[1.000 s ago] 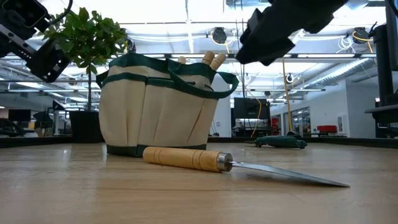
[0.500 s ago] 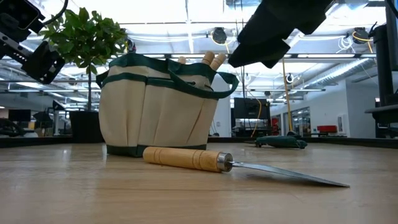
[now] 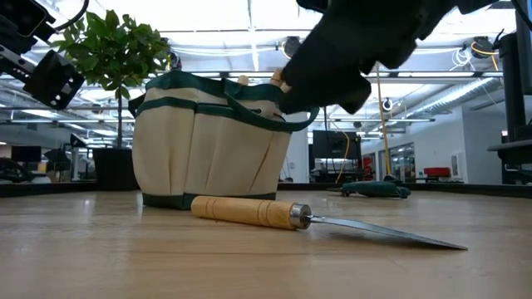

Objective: Pick & Place Garden tools in Gardening bag
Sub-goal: Put the brown trowel into the gardening bag

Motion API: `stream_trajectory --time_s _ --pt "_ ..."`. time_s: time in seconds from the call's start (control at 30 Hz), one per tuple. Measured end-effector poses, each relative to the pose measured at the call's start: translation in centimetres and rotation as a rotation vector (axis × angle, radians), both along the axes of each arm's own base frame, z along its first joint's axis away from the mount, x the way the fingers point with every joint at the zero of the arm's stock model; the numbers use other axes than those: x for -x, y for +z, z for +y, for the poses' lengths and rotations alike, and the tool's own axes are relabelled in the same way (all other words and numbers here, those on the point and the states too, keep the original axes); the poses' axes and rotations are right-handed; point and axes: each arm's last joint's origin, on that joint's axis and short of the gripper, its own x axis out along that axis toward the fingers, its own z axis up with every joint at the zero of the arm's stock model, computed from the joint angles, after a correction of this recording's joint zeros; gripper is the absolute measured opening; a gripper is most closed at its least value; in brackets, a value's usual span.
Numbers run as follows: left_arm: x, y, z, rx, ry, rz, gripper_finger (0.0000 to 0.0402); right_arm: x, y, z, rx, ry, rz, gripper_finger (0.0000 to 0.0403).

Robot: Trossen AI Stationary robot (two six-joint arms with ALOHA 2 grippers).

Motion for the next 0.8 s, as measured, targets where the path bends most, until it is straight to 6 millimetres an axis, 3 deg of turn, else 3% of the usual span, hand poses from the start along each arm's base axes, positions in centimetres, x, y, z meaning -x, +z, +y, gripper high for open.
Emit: stream_trajectory --time_s 0.3,0.6,0.8 --pt "0.0 0.1 0.0 0.003 -0.011 -0.011 0.0390 -0.1 0.1 0.0 -0.012 -0.080 -0.019 0.0169" --pt "0.1 0.2 -0.1 0.006 -0.033 -0.016 0.0390 0.1 -1.8 1.2 -0.007 -0.086 0.024 0.0169" --pt "0.1 0.2 -0.1 0.008 -0.034 -0.021 0.0390 0.0 -1.5 1.2 0.008 -0.084 0.004 0.0169"
